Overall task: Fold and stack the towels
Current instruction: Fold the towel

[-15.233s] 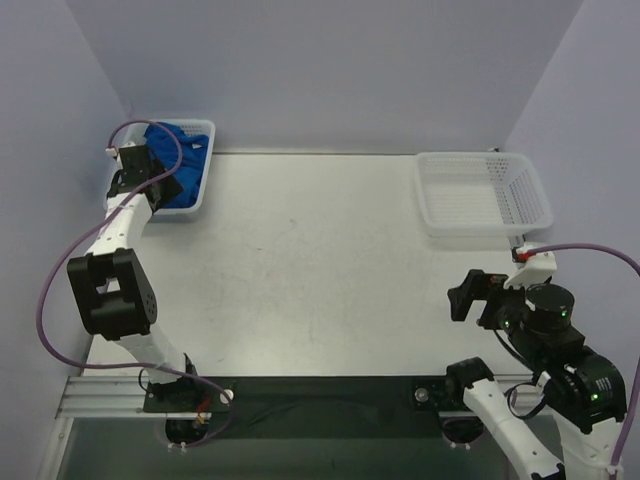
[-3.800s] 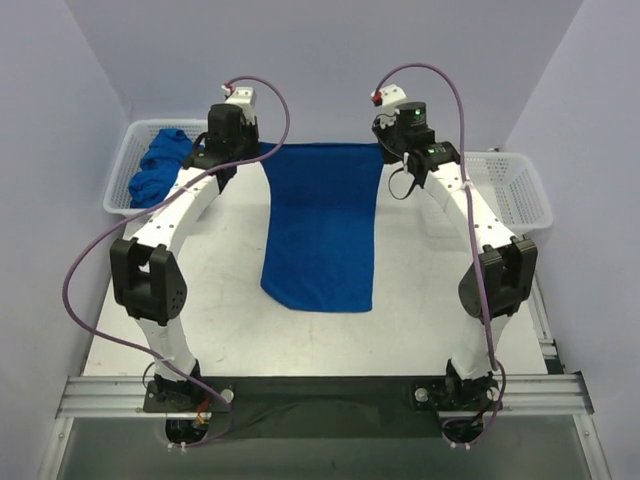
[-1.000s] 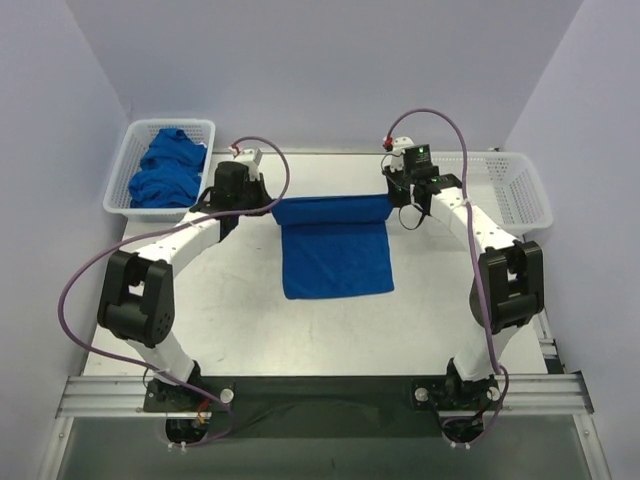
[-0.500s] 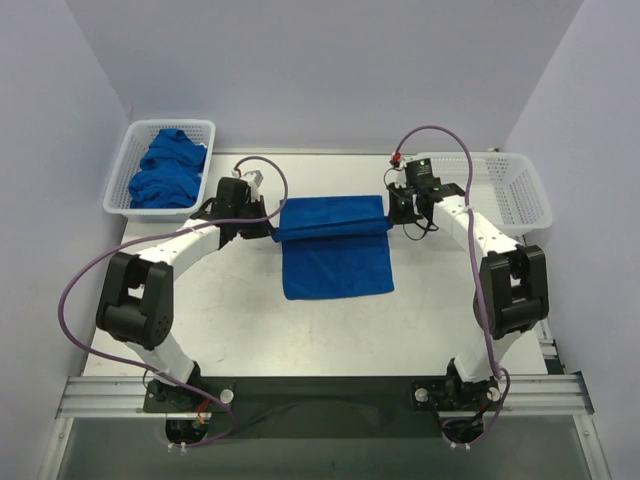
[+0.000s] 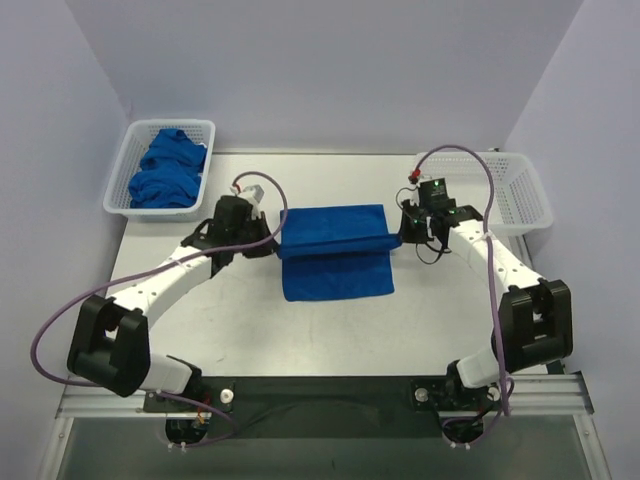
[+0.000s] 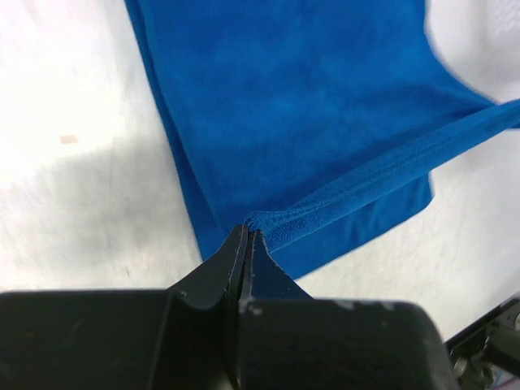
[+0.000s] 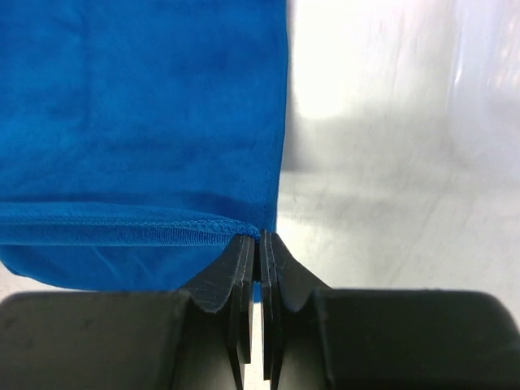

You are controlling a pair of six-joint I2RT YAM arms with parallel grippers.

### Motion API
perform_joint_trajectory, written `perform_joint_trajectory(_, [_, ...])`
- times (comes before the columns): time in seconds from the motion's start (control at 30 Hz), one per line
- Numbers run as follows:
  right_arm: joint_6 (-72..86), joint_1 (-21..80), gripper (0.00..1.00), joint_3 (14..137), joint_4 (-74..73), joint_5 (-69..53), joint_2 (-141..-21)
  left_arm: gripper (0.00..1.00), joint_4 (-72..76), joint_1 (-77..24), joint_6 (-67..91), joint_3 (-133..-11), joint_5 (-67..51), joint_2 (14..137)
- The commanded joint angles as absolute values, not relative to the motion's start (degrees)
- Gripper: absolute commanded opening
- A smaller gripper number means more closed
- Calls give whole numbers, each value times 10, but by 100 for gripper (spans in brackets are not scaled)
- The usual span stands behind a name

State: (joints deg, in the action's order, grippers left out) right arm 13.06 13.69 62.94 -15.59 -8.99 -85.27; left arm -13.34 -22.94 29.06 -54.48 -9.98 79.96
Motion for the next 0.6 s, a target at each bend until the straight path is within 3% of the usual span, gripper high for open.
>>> perform_joint_trajectory(0.0, [182, 126, 0, 596, -164, -76, -879, 0, -143, -243, 332, -490, -68, 822])
perform_joint_trajectory(0.57, [220, 126, 0, 552, -136, -109, -981, 0, -111, -262, 357, -426, -57, 887])
